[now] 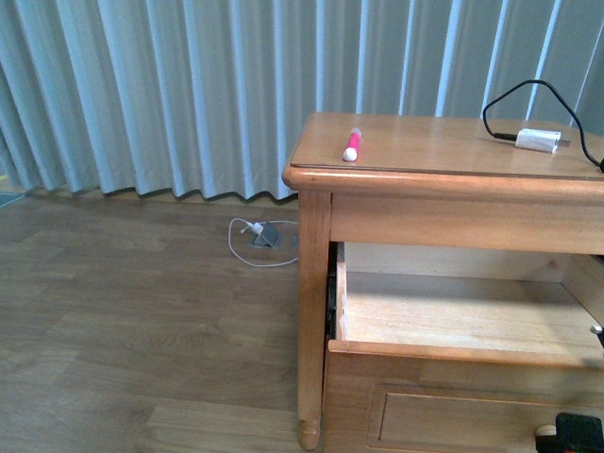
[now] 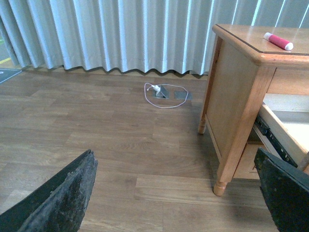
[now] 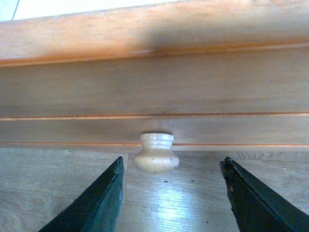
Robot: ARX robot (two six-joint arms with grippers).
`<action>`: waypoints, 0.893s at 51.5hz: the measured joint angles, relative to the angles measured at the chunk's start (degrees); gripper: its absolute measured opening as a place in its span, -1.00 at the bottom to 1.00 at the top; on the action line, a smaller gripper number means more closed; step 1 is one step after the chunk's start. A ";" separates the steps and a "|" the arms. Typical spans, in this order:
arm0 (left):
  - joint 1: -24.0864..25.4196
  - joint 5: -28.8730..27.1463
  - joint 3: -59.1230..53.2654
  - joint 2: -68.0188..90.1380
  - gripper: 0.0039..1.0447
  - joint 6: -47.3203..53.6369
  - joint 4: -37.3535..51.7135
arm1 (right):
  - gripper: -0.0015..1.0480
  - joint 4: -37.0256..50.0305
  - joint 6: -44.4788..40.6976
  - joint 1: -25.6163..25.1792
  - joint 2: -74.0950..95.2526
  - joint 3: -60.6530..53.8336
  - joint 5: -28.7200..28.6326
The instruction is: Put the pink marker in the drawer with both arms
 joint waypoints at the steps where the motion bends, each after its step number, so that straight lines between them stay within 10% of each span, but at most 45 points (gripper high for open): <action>1: 0.00 0.00 0.00 0.00 0.89 0.00 0.00 | 0.23 -0.24 0.00 0.00 -0.50 -0.24 0.00; 12: 0.00 0.00 0.00 0.00 0.89 0.00 0.00 | 0.87 -9.92 0.39 -1.07 -16.98 -4.98 -4.07; 46: 0.00 -0.02 0.00 0.00 0.89 0.00 0.00 | 0.84 -64.17 -7.78 -18.18 -77.92 0.70 -24.65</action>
